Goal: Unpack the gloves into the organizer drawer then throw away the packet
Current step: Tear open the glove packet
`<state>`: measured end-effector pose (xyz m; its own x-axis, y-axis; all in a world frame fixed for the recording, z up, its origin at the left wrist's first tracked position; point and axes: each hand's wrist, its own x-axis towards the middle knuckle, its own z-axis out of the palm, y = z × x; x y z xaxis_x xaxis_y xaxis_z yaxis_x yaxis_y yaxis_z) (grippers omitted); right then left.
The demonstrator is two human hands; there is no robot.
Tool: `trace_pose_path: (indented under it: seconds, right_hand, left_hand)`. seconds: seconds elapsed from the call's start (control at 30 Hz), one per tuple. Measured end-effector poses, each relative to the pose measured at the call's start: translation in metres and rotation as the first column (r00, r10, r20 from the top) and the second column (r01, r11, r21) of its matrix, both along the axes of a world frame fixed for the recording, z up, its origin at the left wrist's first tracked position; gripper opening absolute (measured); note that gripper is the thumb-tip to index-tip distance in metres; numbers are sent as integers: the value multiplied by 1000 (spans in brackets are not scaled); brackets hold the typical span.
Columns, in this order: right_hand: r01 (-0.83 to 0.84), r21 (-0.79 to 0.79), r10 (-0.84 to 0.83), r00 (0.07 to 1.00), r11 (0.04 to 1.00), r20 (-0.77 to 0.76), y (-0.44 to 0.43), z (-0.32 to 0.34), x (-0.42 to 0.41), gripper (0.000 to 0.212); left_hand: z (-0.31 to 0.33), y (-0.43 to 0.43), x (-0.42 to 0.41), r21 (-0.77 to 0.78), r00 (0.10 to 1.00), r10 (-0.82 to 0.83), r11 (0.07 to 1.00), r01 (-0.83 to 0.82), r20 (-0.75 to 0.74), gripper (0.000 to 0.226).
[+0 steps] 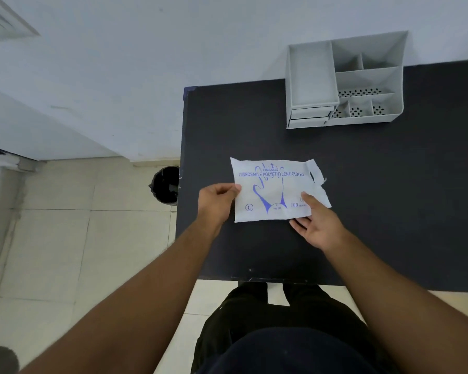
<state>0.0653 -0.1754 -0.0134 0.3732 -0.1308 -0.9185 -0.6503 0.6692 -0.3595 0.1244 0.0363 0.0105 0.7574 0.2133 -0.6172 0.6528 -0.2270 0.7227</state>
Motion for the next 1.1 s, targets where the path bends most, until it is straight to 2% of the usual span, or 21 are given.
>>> trace_pose_path:
  seconds: [0.2, 0.3, 0.57, 0.6, 0.67, 0.7, 0.83, 0.97, 1.1]
  right_hand:
    - [-55, -19, 54, 998, 998, -42, -2, -8, -3, 21]
    - [-70, -32, 68, 997, 997, -45, -2, -10, -6, 18]
    - [-36, -14, 36, 997, 999, -61, 2, -14, -10, 12]
    - [-20, -5, 20, 998, 1000, -51, 2, -13, -10, 15]
    - [20, 15, -19, 999, 1000, -31, 3, -13, -10, 22]
    - [42, 25, -41, 999, 999, -23, 3, -13, -9, 24]
    - [90, 68, -89, 996, 994, -17, 2, -13, -5, 28]
    - [57, 64, -54, 998, 996, -42, 3, -13, 0, 30]
    - [19, -18, -20, 999, 1000, -31, 7, -19, 2, 46]
  left_hand:
    - [27, -12, 13, -104, 991, -127, 986, 130, 31, 13]
    - [35, -22, 15, -140, 990, -137, 980, 141, 35, 17]
    - [48, -36, 9, -277, 994, -104, 955, 109, 32, 11]
    - [50, -36, 8, -293, 995, -92, 951, 96, 29, 14]
    - [51, -34, 8, -327, 998, -57, 943, 58, 11, 43]
    - [52, -33, 8, -347, 999, -32, 937, 30, 0, 50]
    - [52, -26, 8, -423, 999, 19, 906, -29, -28, 38]
    - [47, -17, 8, -408, 998, 36, 912, -51, -46, 36]
    - [32, 3, 9, -246, 996, 71, 966, -83, -58, 30]
